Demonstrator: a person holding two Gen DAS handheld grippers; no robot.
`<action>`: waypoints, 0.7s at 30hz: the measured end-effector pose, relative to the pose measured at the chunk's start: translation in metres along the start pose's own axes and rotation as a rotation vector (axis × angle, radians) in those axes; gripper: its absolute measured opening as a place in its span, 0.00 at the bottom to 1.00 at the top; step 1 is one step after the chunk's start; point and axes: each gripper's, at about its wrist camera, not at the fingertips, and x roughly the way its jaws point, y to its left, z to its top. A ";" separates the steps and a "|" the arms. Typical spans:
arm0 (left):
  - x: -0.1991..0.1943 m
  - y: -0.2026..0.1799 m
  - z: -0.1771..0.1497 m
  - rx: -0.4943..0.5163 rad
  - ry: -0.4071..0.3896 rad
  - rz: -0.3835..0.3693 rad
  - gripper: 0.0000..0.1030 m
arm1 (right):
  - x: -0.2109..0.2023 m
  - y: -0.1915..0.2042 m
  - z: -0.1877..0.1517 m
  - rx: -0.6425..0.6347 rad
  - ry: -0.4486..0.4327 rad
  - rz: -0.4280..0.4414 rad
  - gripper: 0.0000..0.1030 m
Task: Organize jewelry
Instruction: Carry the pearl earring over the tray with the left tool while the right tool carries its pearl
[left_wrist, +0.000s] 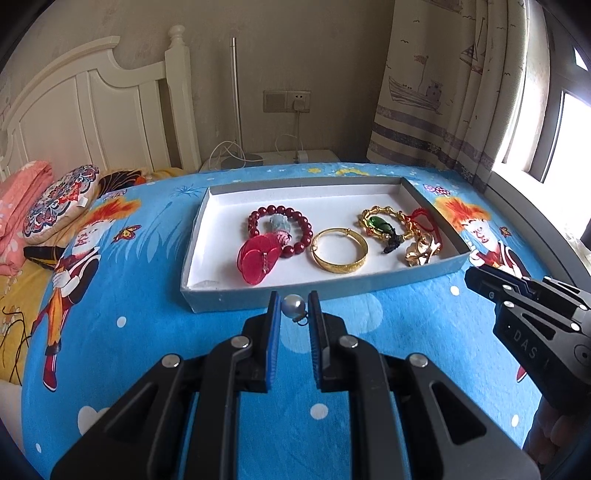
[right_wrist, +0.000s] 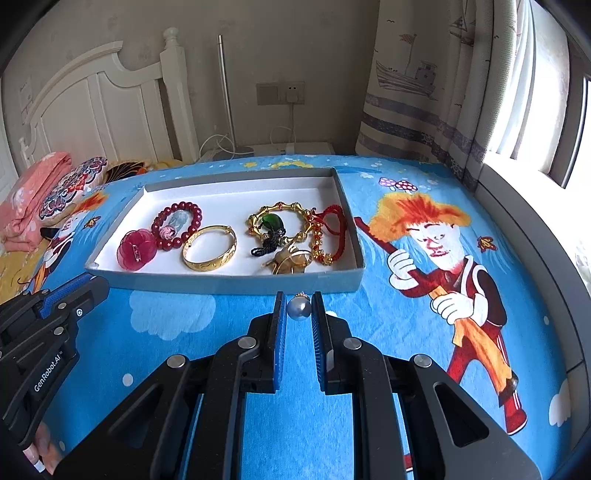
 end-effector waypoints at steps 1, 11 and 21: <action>0.001 0.000 0.002 0.001 0.000 0.000 0.14 | 0.002 0.000 0.002 0.001 0.000 0.000 0.15; 0.018 -0.006 0.016 0.018 0.004 -0.005 0.14 | 0.011 0.000 0.016 0.003 0.007 -0.002 0.15; 0.035 -0.003 0.032 0.018 0.012 -0.011 0.14 | 0.022 -0.001 0.029 0.001 0.005 -0.004 0.15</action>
